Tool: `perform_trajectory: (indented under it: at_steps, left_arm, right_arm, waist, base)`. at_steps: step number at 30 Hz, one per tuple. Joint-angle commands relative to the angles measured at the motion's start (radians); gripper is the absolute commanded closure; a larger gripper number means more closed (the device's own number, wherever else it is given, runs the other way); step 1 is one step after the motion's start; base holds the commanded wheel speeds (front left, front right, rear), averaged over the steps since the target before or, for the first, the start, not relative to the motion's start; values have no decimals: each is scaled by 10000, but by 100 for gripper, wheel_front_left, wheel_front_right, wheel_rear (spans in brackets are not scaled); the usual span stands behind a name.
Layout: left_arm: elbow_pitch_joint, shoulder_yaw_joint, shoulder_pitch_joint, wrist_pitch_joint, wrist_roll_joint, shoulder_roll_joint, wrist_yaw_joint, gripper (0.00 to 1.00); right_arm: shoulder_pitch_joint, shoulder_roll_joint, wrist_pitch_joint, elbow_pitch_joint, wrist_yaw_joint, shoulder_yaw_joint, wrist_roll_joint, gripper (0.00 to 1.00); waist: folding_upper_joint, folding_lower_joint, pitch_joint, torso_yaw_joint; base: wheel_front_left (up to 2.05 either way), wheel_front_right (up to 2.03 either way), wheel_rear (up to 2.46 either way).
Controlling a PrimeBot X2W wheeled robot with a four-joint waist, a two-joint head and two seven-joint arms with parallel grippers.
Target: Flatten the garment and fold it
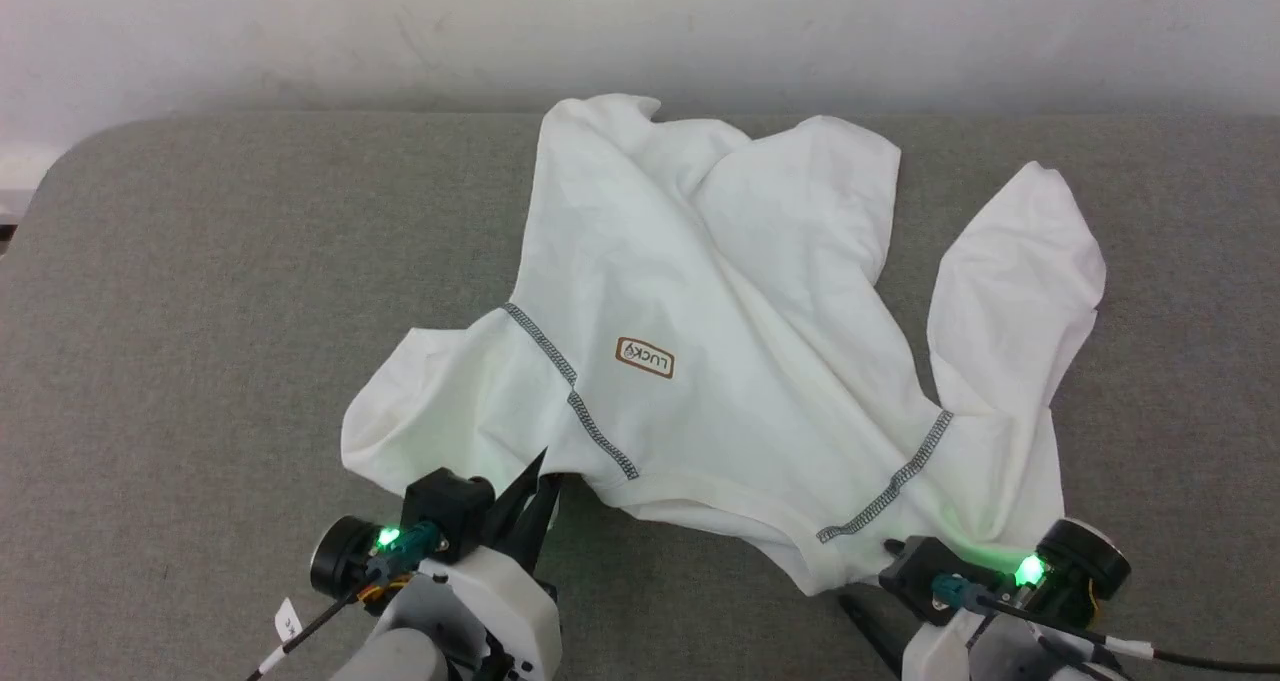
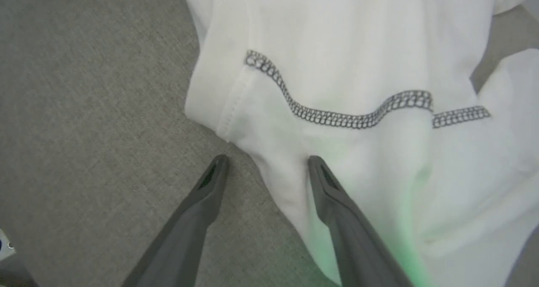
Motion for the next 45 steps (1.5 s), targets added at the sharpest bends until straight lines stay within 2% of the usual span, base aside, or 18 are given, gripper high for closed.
perform_trajectory:
  at_steps: [1,5,7,10,14,19,24,30,38,45]
  left_arm:
    - [15,-43,-142,45,-3,-35,-49,100]
    - [111,-154,-241,135,11,-76,-115,100]
    - [175,-189,-266,151,10,-79,-138,100]
    - [300,-231,-295,151,41,-14,-175,100]
    - [306,-228,-283,64,108,150,-186,100]
    - [-325,-22,-225,-111,150,553,-70,100]
    - [-1785,442,-468,46,469,1352,394,100]
    - [-3679,1019,-1194,738,908,2441,696,100]
    - [-5279,1719,-2889,1744,1367,3414,574,100]
    - [-5655,2131,-4571,2311,1405,3769,36,100]
  right_arm:
    - [-290,-15,-88,309,-11,230,68,0]
    - [-698,-92,-236,1027,-11,950,278,0]
    - [-851,-160,-234,1320,-11,1228,350,100]
    - [-1008,-232,-496,1490,-11,1258,617,100]
    - [-1122,-404,-941,1130,-11,917,799,100]
    - [-999,-853,-1671,-507,-11,-124,1254,100]
    - [-906,-1602,-1672,-2399,-11,-1242,1352,100]
    - [-1231,-1869,-1361,-4028,-11,-2433,1509,100]
    - [-2828,-2471,-1102,-5010,-11,-3069,1553,100]
    - [-5040,-3256,-830,-5161,-11,-2940,1879,100]
  waist:
    - [2,0,123,130]
    - [2,0,205,226]
    - [2,0,208,237]
    - [2,0,97,209]
    - [2,0,-130,97]
    - [2,0,-638,-135]
    - [2,0,-1102,-332]
    - [2,0,-1464,-475]
    - [2,0,-1759,-595]
    - [2,0,-1855,-704]
  base:
    - [0,0,0]
    - [0,0,0]
    - [0,0,0]
    - [0,0,0]
    - [0,0,0]
    - [0,0,0]
    - [0,0,0]
    - [0,0,0]
    - [0,0,0]
    - [0,0,0]
